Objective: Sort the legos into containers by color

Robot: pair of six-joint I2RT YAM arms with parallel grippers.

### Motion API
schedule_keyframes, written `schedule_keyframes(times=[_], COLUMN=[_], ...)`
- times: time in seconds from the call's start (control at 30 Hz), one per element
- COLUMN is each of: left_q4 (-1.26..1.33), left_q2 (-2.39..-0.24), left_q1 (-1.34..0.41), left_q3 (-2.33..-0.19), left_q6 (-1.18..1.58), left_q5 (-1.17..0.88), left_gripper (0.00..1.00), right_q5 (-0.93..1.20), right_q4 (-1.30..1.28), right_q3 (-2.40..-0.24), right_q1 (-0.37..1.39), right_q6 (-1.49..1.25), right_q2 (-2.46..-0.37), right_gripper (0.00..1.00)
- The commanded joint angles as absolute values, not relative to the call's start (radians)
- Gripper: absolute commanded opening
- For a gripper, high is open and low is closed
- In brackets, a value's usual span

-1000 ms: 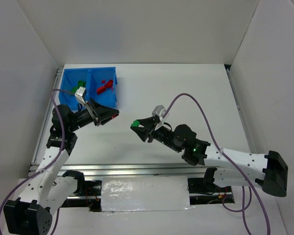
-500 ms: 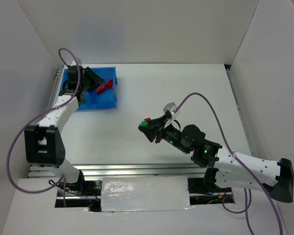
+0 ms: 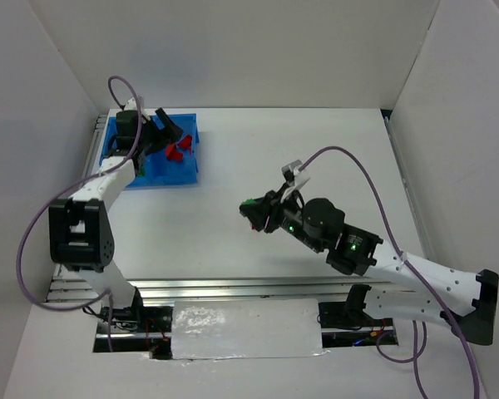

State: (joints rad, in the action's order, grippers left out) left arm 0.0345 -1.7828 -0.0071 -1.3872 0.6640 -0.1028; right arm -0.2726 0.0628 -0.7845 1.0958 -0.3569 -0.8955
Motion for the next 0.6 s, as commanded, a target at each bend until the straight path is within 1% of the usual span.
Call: schedule_keyframes(times=[0.0,0.03,0.07,0.1,0.13,0.17,0.2,0.23,0.27,0.3,0.33,0.37,0.4,0.47,0.57], left_q4=[0.268,0.319,0.343,0.38,0.437,0.586,0.67,0.754,0.897,0.94,0.966,0.976,0.979,0.954,0.924], left_q2=[-1.527,-1.397,-1.332,-1.272,-1.146,-1.076,-0.957,-0.906,-0.859,-0.795,-0.767,-0.743,-0.724,-0.683,-0.669], left_q1=[-0.073,-0.118,-0.161,-0.245,-0.286,-0.367,-0.406,-0.448,-0.53,-0.572,-0.618,-0.702,-0.736,-0.823,-0.897], left_q3=[-1.196,-1.134,-1.023,-0.961,-0.887,-0.732,-0.659,-0.52,-0.464,-0.424,-0.373,-0.358,-0.345,-0.337,-0.362], left_q6=[0.485,0.438,0.351,0.321,0.295,0.258,0.246,0.235,0.232,0.216,0.195,0.169,0.152,0.1,0.04], left_q5=[-0.293,-0.273,-0.249,-0.25,-0.264,-0.279,-0.303,-0.313,-0.317,-0.337,-0.322,-0.296,-0.27,-0.224,-0.169], left_gripper=[1.0,1.0,0.99,1.0,1.0,1.0,1.0,0.99,1.0,1.0,0.99,1.0,1.0,0.99,1.0], right_q5=[-0.328,-0.307,-0.251,-0.223,-0.204,-0.19,-0.19,-0.195,-0.184,-0.17,-0.167,-0.137,-0.117,-0.081,-0.038], right_q4=[-0.122,-0.158,-0.156,-0.15,-0.149,-0.144,-0.126,-0.114,-0.097,-0.077,-0.065,-0.048,-0.026,0.055,0.135], right_q3=[-0.973,-0.989,-0.995,-0.994,-0.991,-0.982,-0.974,-0.966,-0.944,-0.936,-0.93,-0.916,-0.905,-0.869,-0.847], right_q1=[1.01,0.988,0.962,0.915,0.898,0.879,0.868,0.864,0.864,0.851,0.85,0.851,0.851,0.853,0.864], right_q6=[-0.57,-0.66,-0.696,-0.768,-0.81,-0.842,-0.895,-0.922,-0.942,-0.98,-1.003,-1.021,-1.047,-1.08,-1.13], right_q2=[-0.934,-0.934,-0.917,-0.904,-0.875,-0.861,-0.833,-0.822,-0.818,-0.813,-0.816,-0.819,-0.824,-0.842,-0.876], right_gripper=[0.0,0.0,0.0,0.0,0.0,0.0,0.0,0.0,0.0,0.0,0.0,0.0,0.0,0.0,0.0])
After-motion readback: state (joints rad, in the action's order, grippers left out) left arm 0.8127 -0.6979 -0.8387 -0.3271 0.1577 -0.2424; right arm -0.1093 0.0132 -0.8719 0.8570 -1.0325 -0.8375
